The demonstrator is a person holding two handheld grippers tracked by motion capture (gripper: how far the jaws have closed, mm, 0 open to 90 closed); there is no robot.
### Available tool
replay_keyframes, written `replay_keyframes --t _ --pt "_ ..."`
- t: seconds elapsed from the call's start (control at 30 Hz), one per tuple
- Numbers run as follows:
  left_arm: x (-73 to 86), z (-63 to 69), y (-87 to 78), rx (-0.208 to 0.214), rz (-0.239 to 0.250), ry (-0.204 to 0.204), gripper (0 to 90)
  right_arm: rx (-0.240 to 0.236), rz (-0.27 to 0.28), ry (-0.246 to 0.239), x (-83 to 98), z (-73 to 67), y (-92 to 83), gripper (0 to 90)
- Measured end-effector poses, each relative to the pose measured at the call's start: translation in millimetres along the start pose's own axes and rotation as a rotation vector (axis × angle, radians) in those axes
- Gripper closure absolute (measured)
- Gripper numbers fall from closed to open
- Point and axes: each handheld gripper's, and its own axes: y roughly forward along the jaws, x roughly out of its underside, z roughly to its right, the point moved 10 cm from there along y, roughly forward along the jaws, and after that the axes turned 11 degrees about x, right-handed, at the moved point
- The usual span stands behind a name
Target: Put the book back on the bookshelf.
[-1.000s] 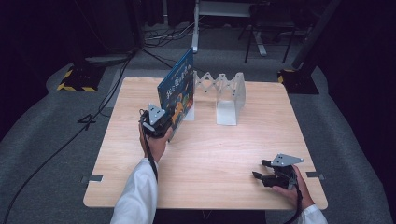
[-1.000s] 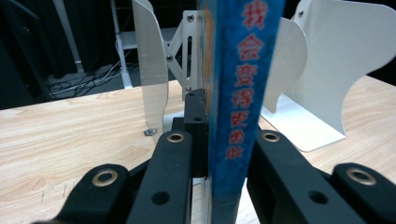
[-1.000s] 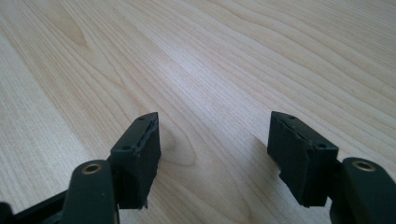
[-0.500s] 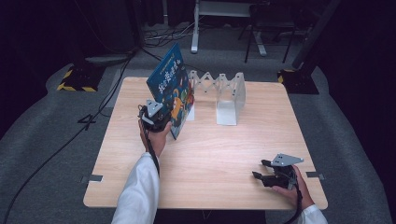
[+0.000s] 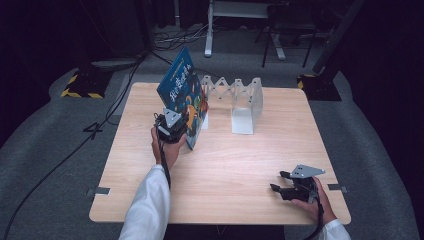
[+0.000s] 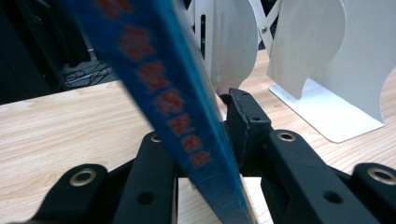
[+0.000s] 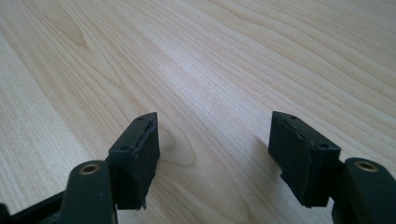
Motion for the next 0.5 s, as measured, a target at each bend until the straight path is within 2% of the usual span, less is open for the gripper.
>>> replay_keyframes --t 0.13,0.33,0.5 --pt "-0.9 1.2 3.1 -0.011 0.007 -0.005 72.9 0.0 0.0 0.001 0.0 0.0 0.0 34.5" --pt "-1.7 4.0 9.0 -0.035 0.004 0.01 71.5 0.0 0.0 0.0 0.0 0.0 0.0 34.5" --pt "-1.8 4.2 6.0 -0.034 0.003 0.017 68.9 0.001 0.0 0.001 0.0 0.0 0.0 34.4"
